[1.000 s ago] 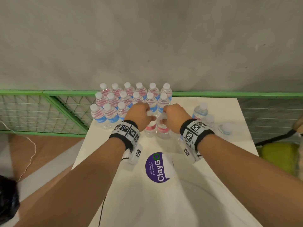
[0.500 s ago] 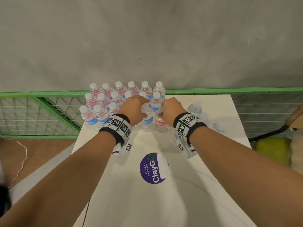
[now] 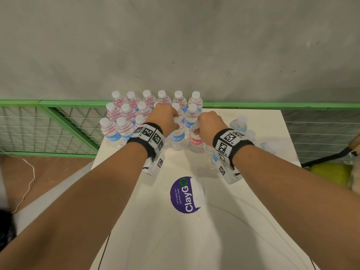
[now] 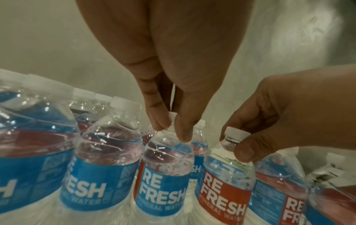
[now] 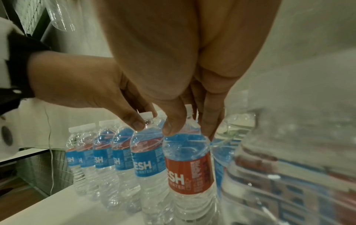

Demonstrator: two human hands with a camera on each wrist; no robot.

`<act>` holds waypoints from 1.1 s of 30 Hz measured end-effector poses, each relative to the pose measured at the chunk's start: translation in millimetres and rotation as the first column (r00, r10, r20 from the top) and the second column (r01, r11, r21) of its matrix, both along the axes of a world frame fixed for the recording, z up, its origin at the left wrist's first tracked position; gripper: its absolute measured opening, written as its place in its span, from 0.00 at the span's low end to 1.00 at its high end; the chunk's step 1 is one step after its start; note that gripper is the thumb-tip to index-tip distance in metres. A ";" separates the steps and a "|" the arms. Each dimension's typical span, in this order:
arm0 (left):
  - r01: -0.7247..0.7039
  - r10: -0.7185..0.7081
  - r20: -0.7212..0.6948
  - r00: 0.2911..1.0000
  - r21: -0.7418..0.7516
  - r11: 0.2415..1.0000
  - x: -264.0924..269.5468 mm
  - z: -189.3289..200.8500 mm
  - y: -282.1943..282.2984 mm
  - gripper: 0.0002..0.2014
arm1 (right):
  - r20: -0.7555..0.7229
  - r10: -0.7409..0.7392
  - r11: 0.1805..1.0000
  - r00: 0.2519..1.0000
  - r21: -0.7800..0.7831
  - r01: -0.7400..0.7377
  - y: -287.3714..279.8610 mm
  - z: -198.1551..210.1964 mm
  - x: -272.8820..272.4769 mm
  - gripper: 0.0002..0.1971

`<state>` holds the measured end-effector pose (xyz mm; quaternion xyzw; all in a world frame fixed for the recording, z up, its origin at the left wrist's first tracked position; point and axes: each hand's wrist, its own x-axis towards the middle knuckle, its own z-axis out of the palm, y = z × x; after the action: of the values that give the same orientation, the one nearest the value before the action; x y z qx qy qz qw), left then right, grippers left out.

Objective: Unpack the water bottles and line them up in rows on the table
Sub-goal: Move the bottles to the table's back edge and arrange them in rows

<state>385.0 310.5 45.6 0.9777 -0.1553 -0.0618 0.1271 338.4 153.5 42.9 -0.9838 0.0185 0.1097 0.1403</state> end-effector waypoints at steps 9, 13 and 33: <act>-0.003 0.003 -0.037 0.999 0.015 1.000 2.9 1.2 -0.7 0.15 | 0.055 0.027 0.998 0.998 -0.058 -0.024 8.8 4.2 11.9 0.20; 0.011 -0.011 -0.035 0.999 0.007 1.000 3.4 0.0 0.7 0.14 | 0.061 0.028 0.998 0.998 -0.065 -0.024 16.1 6.1 13.3 0.25; 0.030 -0.031 -0.033 0.999 -0.053 0.998 6.1 -8.4 7.2 0.17 | 0.068 0.155 0.988 0.986 -0.031 -0.154 0.5 -0.7 14.5 0.20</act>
<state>391.1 317.7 37.2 0.9704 -0.1696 -0.0763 0.1542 352.9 154.1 42.3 -0.9873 -0.0614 0.0854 0.1193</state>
